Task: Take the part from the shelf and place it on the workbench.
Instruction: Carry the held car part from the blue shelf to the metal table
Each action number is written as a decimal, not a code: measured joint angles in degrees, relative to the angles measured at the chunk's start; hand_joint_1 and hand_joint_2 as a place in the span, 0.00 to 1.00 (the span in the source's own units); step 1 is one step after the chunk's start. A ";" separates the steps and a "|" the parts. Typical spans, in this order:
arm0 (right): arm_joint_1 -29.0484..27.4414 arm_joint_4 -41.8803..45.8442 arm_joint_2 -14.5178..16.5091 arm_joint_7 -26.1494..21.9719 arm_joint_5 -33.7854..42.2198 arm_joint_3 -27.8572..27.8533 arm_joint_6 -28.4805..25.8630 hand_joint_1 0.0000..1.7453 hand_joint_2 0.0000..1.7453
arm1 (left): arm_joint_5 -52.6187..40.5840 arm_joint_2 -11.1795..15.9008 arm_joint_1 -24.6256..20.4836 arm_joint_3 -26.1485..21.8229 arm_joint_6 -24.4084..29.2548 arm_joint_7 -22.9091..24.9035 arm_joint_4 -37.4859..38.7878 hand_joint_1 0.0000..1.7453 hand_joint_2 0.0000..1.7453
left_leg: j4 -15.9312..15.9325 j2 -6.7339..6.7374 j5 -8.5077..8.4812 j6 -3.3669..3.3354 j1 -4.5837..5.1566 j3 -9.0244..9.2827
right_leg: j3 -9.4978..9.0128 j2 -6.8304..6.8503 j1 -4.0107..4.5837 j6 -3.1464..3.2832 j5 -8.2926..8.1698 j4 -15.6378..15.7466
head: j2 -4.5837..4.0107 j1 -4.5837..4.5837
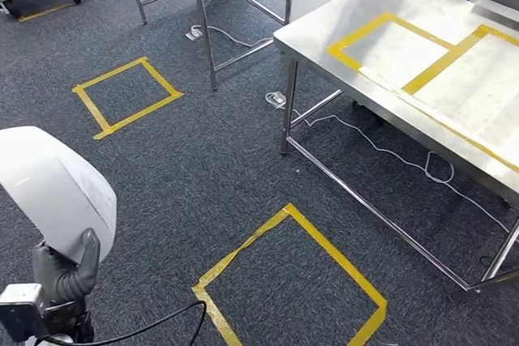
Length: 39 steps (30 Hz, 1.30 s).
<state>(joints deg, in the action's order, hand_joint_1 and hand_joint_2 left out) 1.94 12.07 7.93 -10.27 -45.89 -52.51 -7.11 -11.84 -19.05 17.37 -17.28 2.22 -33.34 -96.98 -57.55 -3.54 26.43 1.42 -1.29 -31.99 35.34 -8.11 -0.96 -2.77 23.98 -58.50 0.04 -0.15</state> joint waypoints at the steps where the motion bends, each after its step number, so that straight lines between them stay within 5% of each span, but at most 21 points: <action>1: -0.19 -0.01 -0.03 -0.20 -0.09 -0.01 0.14 0.00 1.00 | -0.56 0.01 -0.04 0.09 0.65 0.04 -0.01 1.00 1.00 | 0.07 0.61 -0.09 -0.48 0.03 0.03 | 0.30 1.01 0.02 -0.27 0.26 -0.37 | 0.00 -0.14; 4: 0.09 -0.01 -0.07 -0.65 -0.28 -0.01 0.51 0.00 1.00 | -0.10 0.04 0.21 0.15 0.82 -0.29 -0.04 1.00 1.00 | 0.20 2.81 -0.12 -1.50 0.25 0.09 | 3.88 6.37 0.31 -0.67 4.60 -7.90 | 0.00 -0.77; 6: 0.34 -0.01 -0.06 -0.50 -0.55 0.00 0.44 0.00 1.00 | 0.56 0.08 0.37 0.09 0.55 -0.51 -0.04 1.00 1.00 | 0.20 4.44 0.02 -1.77 0.58 0.13 | 7.21 7.50 0.27 -0.76 7.65 -15.10 | 0.00 -0.79; 7: 0.32 -0.01 -0.07 -0.16 -0.78 -0.01 0.20 0.00 1.00 | 0.80 0.08 0.37 0.09 0.32 -0.55 -0.04 1.00 1.00 | 0.20 5.17 0.10 -1.81 0.69 0.20 | 7.73 7.63 0.28 -0.73 7.80 -16.47 | 0.00 -0.80; 8: 0.22 -0.01 -0.08 0.32 -1.05 -0.01 -0.08 0.00 1.00 | 1.02 0.08 0.37 0.11 -0.11 -0.56 -0.04 1.00 1.00 | 0.20 5.82 0.21 -1.80 0.75 0.34 | 7.05 7.73 0.31 -0.65 6.87 -15.51 | 0.00 -0.79; 11: 0.15 -0.01 -0.10 1.45 -1.46 -0.03 -0.60 0.00 1.00 | 2.25 0.21 0.39 0.30 -2.32 -1.04 -0.01 1.00 1.00 | 0.14 7.41 0.71 -1.31 0.98 0.99 | 0.79 10.17 0.64 -0.07 2.14 -4.56 | 0.00 -0.78; 13: 0.29 -0.01 -0.10 1.59 -1.40 -0.04 -0.63 0.00 1.00 | 2.91 0.37 0.44 0.38 -3.27 -1.55 0.02 1.00 1.00 | 0.12 8.22 0.93 -0.75 1.23 1.27 | -1.11 11.42 1.02 0.54 1.29 -0.96 | 0.00 -0.72; 15: 0.29 -0.01 -0.10 1.61 -1.34 -0.04 -0.64 0.00 1.00 | 3.22 0.46 0.45 0.49 -3.57 -1.79 0.03 1.00 1.00 | 0.32 9.00 0.96 -0.14 1.22 1.49 | -0.94 10.43 1.23 1.22 1.23 -0.74 | 0.00 -0.71; 17: 0.20 -0.01 -0.12 1.17 -1.27 -0.05 -0.62 0.00 1.00 | 3.63 0.55 0.44 0.61 -3.81 -1.89 0.04 1.00 1.00 | -0.54 7.77 1.87 0.55 0.99 1.35 | -1.14 9.35 1.03 1.90 0.94 -0.28 | 0.00 -0.59; 20: 0.43 -0.01 -0.16 -0.18 -1.50 -0.10 -0.75 0.00 1.00 | 4.56 0.64 0.53 0.35 -4.86 -2.03 0.22 1.00 1.00 | -9.56 4.41 6.65 1.10 0.81 -2.99 | -1.30 7.54 0.64 2.57 0.70 0.03 | 0.00 -0.19; 22: 0.50 -0.01 -0.15 -0.64 -1.88 -0.12 -1.02 0.00 1.00 | 4.85 0.64 0.55 0.07 -5.97 -2.09 0.50 1.00 1.00 | -15.01 3.99 8.04 1.23 0.78 -6.13 | -1.27 6.16 0.60 2.66 0.70 0.03 | 0.00 -0.14; 24: 0.39 -0.01 -0.15 -0.71 -2.11 -0.20 -1.33 0.00 1.00 | 4.94 0.62 0.42 -0.08 -6.74 -2.14 0.83 1.00 1.00 | -12.73 3.72 5.15 1.23 0.69 -5.60 | -1.33 4.74 0.45 2.51 0.67 0.01 | 0.00 -0.14; 26: 0.40 -0.01 -0.16 -0.67 -2.15 -0.32 -1.67 0.00 1.00 | 4.94 0.53 0.24 -0.11 -7.08 -2.16 1.15 1.00 1.00 | -5.25 1.94 1.17 1.32 0.31 -2.26 | -1.25 3.29 0.37 1.99 0.64 -0.18 | 0.00 -0.09; 28: 0.51 -0.01 -0.17 -0.61 -2.13 -0.42 -1.88 0.00 1.00 | 4.88 0.37 0.08 -0.13 -7.17 -2.17 1.43 1.00 1.00 | -0.54 0.15 -0.10 1.08 -0.01 -0.18 | -0.83 2.06 0.39 1.23 0.55 -0.32 | 0.00 -0.07; 30: 0.29 -0.01 -0.18 -0.55 -2.07 -0.49 -1.96 0.00 1.00 | 4.52 0.23 -0.14 -0.15 -6.87 -2.22 1.71 1.00 1.00 | 0.09 0.37 0.01 0.24 0.07 -0.04 | -0.40 1.13 0.24 0.44 0.26 -0.04 | 0.00 -0.06; 33: -0.05 -0.01 -0.18 -1.35 -2.11 -0.63 -1.82 0.00 1.00 | 3.39 -0.13 -0.43 -0.04 -6.50 -2.29 1.93 1.00 1.00 | 0.43 2.00 -0.26 -1.06 0.05 0.09 | 1.13 4.21 0.28 -0.33 1.92 -2.65 | 0.00 -0.41; 35: 0.25 -0.01 -0.15 -2.46 -2.47 -0.68 -1.57 0.00 1.00 | 3.42 -0.16 -0.34 0.33 -7.56 -1.89 2.12 1.00 1.00 | 0.48 3.32 -0.16 -1.56 0.23 0.12 | 4.40 6.98 0.38 -0.55 5.54 -9.59 | 0.00 -0.73; 37: 0.45 -0.01 -0.15 -3.10 -2.89 -0.68 -1.46 0.00 1.00 | 5.19 0.00 -0.26 1.03 -9.79 -1.15 2.46 1.00 1.00 | 0.47 4.70 -0.04 -1.71 0.41 0.19 | 7.34 7.53 0.35 -0.68 7.80 -15.83 | 0.00 -0.72; 39: 0.39 -0.01 -0.15 -2.98 -3.20 -0.74 -1.65 0.00 1.00 | 7.00 0.24 -0.21 2.06 -11.59 -0.82 2.67 1.00 1.00 | 0.47 5.97 0.18 -1.65 0.50 0.48 | 6.38 7.84 0.36 -0.62 6.01 -14.32 | 0.00 -0.72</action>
<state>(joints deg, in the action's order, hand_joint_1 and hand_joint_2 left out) 2.32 12.07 7.78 -13.25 -49.09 -53.25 -8.76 -4.84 -18.81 17.16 -15.23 -9.37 -34.17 -94.31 -57.08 2.44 26.61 -0.22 -0.79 -31.51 41.72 -0.27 -0.60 -3.39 29.99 -72.83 0.04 -0.87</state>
